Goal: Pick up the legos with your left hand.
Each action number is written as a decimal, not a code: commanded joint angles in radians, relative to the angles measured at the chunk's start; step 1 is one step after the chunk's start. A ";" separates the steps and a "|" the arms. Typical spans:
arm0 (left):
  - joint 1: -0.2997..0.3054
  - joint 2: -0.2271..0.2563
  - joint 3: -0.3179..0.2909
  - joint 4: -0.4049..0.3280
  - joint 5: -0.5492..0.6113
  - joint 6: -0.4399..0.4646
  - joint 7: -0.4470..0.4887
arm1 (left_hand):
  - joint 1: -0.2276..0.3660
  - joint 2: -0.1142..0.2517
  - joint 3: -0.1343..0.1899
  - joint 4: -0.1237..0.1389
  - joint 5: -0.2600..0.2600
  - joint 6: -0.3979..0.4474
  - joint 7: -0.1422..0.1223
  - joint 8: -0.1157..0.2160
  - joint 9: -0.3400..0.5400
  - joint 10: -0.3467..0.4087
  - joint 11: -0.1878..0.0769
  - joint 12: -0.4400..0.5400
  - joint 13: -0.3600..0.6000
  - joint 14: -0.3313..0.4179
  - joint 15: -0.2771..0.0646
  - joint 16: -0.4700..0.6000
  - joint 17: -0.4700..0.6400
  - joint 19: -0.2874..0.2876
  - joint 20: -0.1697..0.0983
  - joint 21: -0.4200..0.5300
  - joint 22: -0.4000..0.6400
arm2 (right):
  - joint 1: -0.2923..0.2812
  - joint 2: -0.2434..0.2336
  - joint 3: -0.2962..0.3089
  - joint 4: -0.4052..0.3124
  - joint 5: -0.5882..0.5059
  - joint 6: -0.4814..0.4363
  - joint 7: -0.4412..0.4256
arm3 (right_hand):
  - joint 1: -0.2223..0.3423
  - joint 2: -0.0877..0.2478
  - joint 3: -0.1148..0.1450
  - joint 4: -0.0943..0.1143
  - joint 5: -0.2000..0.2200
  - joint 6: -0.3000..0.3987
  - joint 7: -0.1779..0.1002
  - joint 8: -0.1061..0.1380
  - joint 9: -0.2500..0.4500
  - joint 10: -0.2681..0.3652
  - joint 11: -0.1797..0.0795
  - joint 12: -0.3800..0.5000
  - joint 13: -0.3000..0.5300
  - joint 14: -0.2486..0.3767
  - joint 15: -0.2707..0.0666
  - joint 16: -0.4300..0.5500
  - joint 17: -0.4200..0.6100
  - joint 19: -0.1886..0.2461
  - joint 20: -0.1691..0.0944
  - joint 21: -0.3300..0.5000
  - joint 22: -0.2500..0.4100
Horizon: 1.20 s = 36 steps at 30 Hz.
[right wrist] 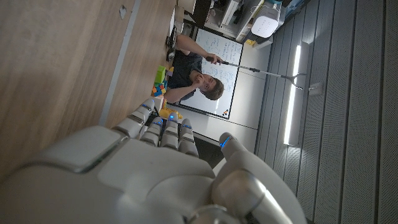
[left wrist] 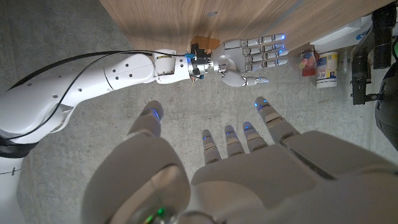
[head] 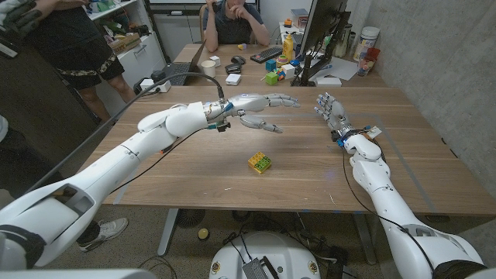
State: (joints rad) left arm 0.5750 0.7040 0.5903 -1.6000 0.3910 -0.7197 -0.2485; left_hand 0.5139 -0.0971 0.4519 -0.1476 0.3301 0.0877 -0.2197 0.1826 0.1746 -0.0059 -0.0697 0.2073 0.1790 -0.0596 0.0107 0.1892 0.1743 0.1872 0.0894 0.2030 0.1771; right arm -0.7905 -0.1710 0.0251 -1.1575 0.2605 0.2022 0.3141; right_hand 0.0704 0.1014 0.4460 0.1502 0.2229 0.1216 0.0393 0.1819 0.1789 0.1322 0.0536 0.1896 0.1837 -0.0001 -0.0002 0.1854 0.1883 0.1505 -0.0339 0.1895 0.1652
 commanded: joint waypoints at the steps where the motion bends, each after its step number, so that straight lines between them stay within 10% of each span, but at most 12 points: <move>1: 0.030 0.036 -0.003 -0.048 0.034 0.038 -0.023 | 0.016 -0.004 -0.005 -0.004 0.007 0.010 0.001 0.007 0.005 0.009 -0.002 0.005 0.005 0.008 -0.001 0.006 0.002 0.013 0.000 0.008 -0.001 | -0.017 -0.001 -0.001 -0.016 -0.001 0.002 -0.005 | -0.003 0.027 -0.003 0.003 0.008 0.004 0.000 0.008 0.004 0.002 -0.001 0.005 0.005 -0.002 0.012 0.007 0.001 0.001 0.001 0.000 0.006; 36: 0.078 0.120 0.000 -0.157 0.178 0.159 -0.053 | 0.120 -0.008 -0.023 -0.016 0.012 0.076 0.001 0.021 0.006 0.021 0.006 0.002 0.006 0.027 0.022 -0.003 0.002 0.031 0.037 -0.001 -0.001 | -0.067 -0.011 -0.009 -0.083 -0.003 -0.001 -0.037 | -0.006 0.027 -0.004 0.002 0.010 0.007 -0.002 0.009 0.004 0.002 -0.003 0.005 0.005 0.001 0.012 0.008 0.001 0.009 -0.004 0.005 0.006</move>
State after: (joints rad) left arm 0.6505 0.8034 0.5786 -1.7337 0.5365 -0.5940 -0.2744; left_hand 0.6192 -0.1050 0.4300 -0.1614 0.3416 0.1558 -0.2165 0.1964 0.1795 0.0153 -0.0658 0.2119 0.1841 -0.0330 0.0233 0.1891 0.1743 0.2155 0.1157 0.2030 0.1721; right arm -0.8480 -0.1788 0.0198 -1.2263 0.2594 0.1993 0.2859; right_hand 0.0704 0.1014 0.4460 0.1502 0.2229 0.1215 0.0393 0.1819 0.1789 0.1321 0.0536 0.1896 0.1837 0.0037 0.0036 0.1854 0.1861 0.1507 -0.0339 0.1895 0.1652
